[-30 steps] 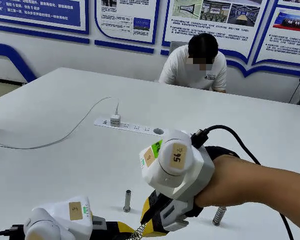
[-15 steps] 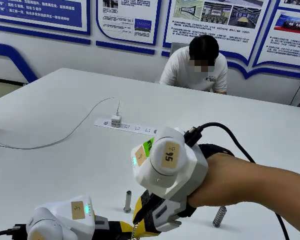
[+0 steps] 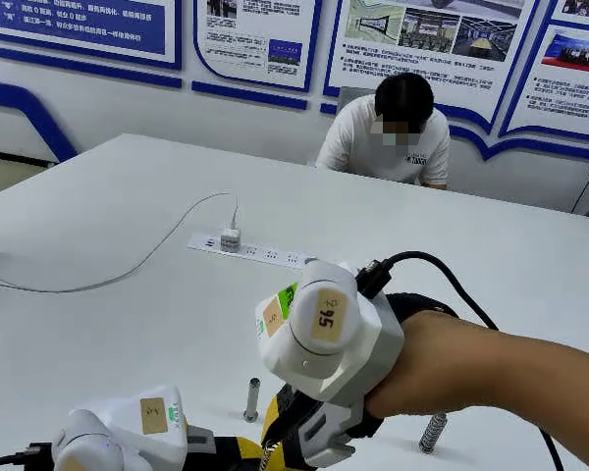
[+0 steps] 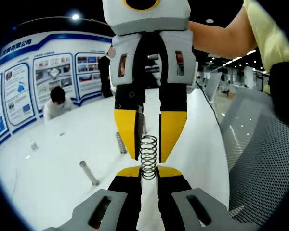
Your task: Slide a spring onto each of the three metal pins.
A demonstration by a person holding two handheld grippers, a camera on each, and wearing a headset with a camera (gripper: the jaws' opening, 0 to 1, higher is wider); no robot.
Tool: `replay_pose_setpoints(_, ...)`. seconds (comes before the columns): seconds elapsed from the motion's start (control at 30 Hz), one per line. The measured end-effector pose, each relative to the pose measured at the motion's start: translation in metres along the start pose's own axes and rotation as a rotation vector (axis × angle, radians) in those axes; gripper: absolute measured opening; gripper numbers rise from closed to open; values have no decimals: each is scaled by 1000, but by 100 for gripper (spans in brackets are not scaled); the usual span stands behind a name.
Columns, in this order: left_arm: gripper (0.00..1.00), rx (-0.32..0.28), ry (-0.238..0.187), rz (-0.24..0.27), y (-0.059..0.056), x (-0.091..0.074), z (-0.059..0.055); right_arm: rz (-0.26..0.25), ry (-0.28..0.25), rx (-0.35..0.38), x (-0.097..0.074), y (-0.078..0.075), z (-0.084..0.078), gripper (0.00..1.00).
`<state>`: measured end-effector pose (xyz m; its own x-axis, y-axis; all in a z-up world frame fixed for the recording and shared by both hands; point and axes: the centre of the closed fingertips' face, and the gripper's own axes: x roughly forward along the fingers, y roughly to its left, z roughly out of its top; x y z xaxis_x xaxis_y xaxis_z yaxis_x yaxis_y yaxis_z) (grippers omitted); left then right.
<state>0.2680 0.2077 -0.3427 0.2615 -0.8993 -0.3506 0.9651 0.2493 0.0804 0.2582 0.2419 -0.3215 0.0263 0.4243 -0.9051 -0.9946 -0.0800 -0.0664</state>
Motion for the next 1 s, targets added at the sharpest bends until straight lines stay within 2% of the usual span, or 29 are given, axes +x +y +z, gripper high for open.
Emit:
replay_pose_setpoints(0.47,11,6,-7,-2,-1,0,3,12,16,3,4,0,-4,13)
replay_pose_setpoints(0.8,11,0,-13,8,2,0,3,8,29,11,5,-3,-4,12)
replay_pose_setpoints(1.0,15,-12,-7,16,4,0,1,6,33,6,3,-7,-2,12)
